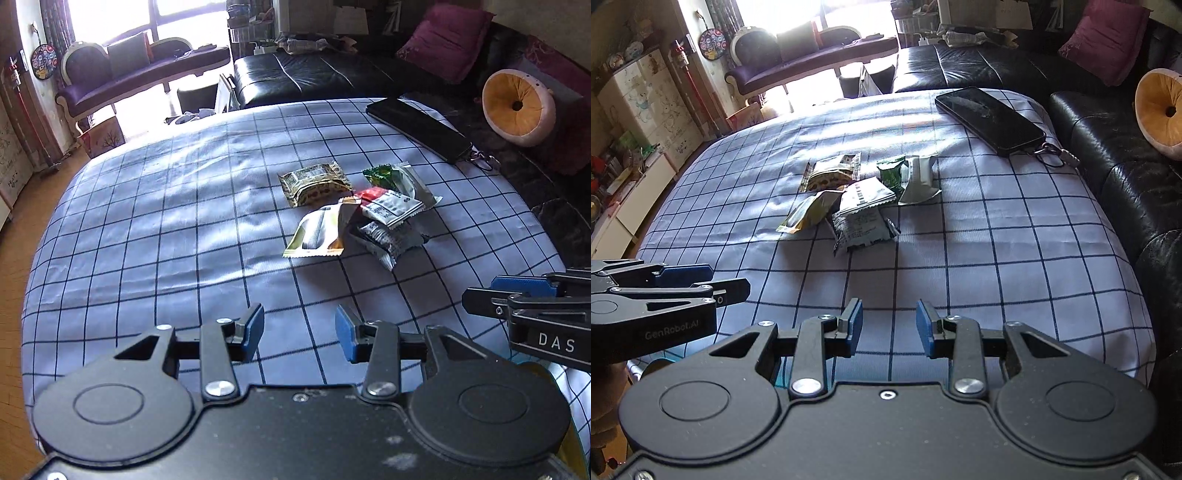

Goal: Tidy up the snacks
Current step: 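Grasp the yellow-silver wrapped bar with the left gripper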

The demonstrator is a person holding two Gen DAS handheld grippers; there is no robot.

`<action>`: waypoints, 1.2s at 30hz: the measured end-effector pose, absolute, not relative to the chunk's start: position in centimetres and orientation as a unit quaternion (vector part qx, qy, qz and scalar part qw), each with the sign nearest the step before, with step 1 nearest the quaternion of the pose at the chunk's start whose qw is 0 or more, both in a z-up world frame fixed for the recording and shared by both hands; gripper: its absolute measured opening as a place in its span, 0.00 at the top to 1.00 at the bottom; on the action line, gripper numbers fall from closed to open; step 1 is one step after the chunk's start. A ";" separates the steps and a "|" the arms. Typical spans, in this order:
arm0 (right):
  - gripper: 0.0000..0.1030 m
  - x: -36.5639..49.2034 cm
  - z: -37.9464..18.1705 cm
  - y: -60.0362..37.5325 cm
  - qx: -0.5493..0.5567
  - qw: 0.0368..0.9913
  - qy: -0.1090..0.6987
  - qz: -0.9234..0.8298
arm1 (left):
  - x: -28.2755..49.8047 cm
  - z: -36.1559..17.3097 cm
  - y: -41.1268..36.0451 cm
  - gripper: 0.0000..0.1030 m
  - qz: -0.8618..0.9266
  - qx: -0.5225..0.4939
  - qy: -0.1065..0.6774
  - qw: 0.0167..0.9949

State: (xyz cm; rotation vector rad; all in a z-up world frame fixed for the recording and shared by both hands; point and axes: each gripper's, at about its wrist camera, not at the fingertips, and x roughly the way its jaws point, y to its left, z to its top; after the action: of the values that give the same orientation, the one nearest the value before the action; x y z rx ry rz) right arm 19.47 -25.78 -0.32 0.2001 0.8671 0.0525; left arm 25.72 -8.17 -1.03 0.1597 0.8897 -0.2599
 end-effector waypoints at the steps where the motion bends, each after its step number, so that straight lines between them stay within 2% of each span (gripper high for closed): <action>1: 0.58 19.8 -0.4 -25.9 0.098 0.902 0.419 0.024 | 26.1 -1.1 -8.3 0.58 -0.127 0.077 0.427 0.892; 13: 0.58 22.4 -0.7 -27.0 0.110 0.907 0.406 0.015 | 30.7 -0.9 -9.5 0.53 -0.179 0.049 0.402 0.897; 31: 0.58 24.4 -1.5 -28.0 0.129 0.907 0.402 0.010 | 35.2 -3.9 -11.1 0.51 -0.164 0.059 0.431 0.885; 36: 0.58 24.6 -1.5 -28.0 0.131 0.907 0.400 0.013 | 35.6 -4.2 -11.1 0.53 -0.162 0.062 0.432 0.885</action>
State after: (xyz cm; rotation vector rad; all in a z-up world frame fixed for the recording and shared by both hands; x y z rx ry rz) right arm 24.62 -27.97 -1.55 0.2708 0.8267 0.0274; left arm 35.65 -11.06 -4.18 0.1289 0.8993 -0.3373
